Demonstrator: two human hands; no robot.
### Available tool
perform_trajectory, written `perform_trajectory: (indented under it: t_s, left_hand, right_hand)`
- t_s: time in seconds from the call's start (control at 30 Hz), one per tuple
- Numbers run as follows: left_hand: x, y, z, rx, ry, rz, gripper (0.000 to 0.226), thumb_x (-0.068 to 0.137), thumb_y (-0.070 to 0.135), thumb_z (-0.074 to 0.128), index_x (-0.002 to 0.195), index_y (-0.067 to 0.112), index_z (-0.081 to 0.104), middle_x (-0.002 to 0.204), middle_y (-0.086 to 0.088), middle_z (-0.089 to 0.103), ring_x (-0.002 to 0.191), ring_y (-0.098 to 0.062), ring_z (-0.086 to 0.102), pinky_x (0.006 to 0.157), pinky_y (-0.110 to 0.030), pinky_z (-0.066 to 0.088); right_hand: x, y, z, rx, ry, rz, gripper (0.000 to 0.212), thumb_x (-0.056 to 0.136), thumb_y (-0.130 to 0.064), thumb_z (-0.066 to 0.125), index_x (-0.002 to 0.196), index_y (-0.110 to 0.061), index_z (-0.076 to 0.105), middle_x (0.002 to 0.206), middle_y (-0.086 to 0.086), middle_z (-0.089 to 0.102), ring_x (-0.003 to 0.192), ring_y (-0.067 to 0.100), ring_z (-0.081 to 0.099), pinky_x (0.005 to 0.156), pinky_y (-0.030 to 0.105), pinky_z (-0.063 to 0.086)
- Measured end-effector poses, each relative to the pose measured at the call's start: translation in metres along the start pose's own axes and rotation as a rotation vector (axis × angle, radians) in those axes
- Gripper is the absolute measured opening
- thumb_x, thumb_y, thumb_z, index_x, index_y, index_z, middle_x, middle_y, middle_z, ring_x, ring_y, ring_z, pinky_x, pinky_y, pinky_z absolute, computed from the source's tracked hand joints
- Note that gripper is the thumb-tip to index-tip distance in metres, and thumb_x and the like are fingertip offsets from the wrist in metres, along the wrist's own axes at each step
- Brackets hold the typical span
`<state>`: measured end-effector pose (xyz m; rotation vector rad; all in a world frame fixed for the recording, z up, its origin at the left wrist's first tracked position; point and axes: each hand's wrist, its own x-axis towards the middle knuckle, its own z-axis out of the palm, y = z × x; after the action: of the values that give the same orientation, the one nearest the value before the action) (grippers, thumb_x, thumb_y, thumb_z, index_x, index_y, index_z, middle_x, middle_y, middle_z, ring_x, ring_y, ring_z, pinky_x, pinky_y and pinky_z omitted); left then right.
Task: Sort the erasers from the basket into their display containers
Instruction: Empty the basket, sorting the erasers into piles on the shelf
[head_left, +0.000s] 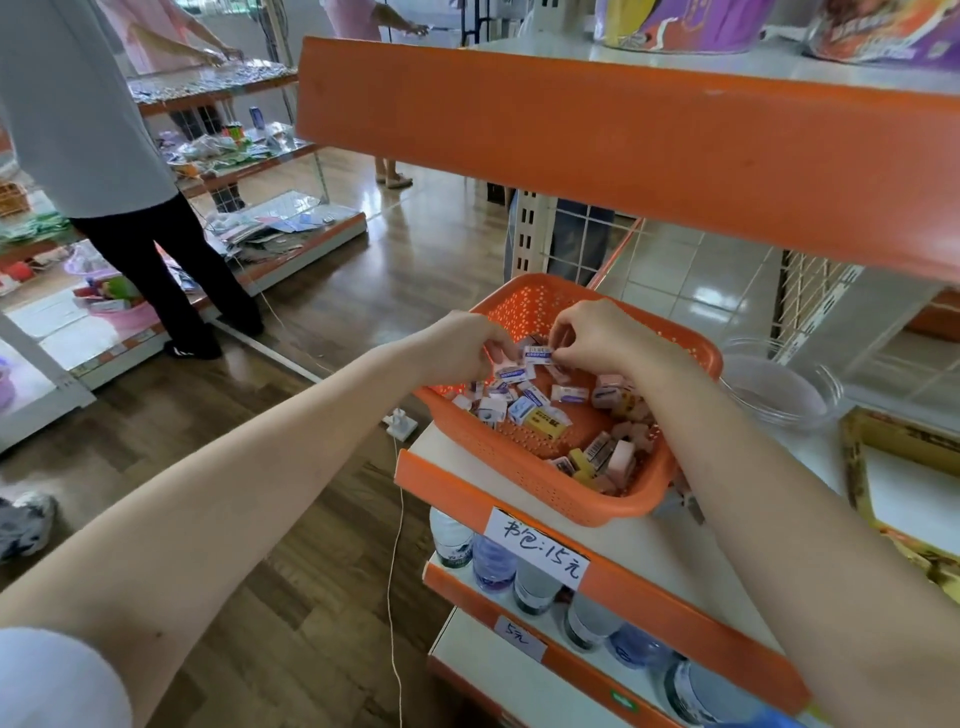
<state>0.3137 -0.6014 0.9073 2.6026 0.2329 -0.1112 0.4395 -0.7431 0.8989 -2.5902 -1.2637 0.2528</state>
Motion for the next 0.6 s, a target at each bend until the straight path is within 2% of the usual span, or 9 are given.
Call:
perform_trajectory:
  t_s: [0.1, 0.23, 0.3, 0.4, 0.5, 0.6]
  left_hand:
    - [0.018, -0.001, 0.002, -0.037, 0.013, 0.028, 0.035, 0.083, 0.002, 0.056, 0.111, 0.019, 0.069, 0.108, -0.002, 0.068, 0.078, -0.005, 0.055, 0.072, -0.019, 0.042]
    - [0.033, 0.018, 0.008, -0.138, 0.021, 0.075, 0.032, 0.082, 0.003, 0.055, 0.105, 0.017, 0.071, 0.100, 0.003, 0.068, 0.067, 0.000, 0.055, 0.062, -0.013, 0.042]
    - [0.040, 0.029, 0.019, -0.209, 0.025, 0.092, 0.030, 0.080, 0.001, 0.054, 0.098, 0.018, 0.071, 0.096, 0.004, 0.068, 0.063, 0.000, 0.055, 0.057, -0.016, 0.047]
    - [0.054, 0.038, 0.037, -0.204, -0.105, 0.102, 0.034, 0.080, -0.001, 0.056, 0.099, 0.024, 0.067, 0.100, -0.006, 0.068, 0.074, -0.011, 0.061, 0.067, -0.028, 0.055]
    - [0.066, 0.039, 0.047, -0.099, -0.266, 0.113, 0.041, 0.081, -0.002, 0.057, 0.113, 0.022, 0.064, 0.108, 0.000, 0.063, 0.092, -0.011, 0.062, 0.075, -0.022, 0.054]
    - [0.071, 0.032, 0.054, 0.029, -0.313, 0.123, 0.037, 0.080, 0.001, 0.064, 0.109, 0.024, 0.064, 0.114, 0.003, 0.062, 0.103, -0.012, 0.061, 0.084, -0.027, 0.054]
  right_hand:
    - [-0.013, 0.011, -0.016, 0.064, 0.045, 0.020, 0.006, 0.084, -0.016, 0.063, 0.089, -0.019, 0.066, 0.090, -0.004, 0.060, 0.087, 0.012, 0.058, 0.074, 0.028, 0.050]
    - [-0.037, 0.033, -0.026, 0.075, 0.054, 0.065, 0.011, 0.085, -0.014, 0.062, 0.095, -0.015, 0.067, 0.093, -0.001, 0.062, 0.084, 0.010, 0.057, 0.064, 0.018, 0.044]
    - [-0.049, 0.044, -0.028, 0.069, 0.062, 0.099, 0.011, 0.085, -0.013, 0.062, 0.095, -0.015, 0.067, 0.095, 0.001, 0.064, 0.083, 0.010, 0.056, 0.063, 0.017, 0.041]
    - [-0.070, 0.054, -0.030, 0.088, 0.066, 0.124, 0.012, 0.086, -0.014, 0.062, 0.097, -0.014, 0.067, 0.098, 0.001, 0.063, 0.086, 0.011, 0.056, 0.066, 0.017, 0.042]
    - [-0.087, 0.054, -0.032, 0.093, 0.088, 0.099, 0.011, 0.087, -0.015, 0.060, 0.097, -0.014, 0.067, 0.095, -0.003, 0.061, 0.088, 0.010, 0.055, 0.074, 0.020, 0.041]
    - [-0.096, 0.053, -0.032, 0.112, 0.111, 0.092, 0.010, 0.087, -0.015, 0.059, 0.095, -0.019, 0.065, 0.094, -0.006, 0.060, 0.091, 0.011, 0.056, 0.080, 0.022, 0.044]
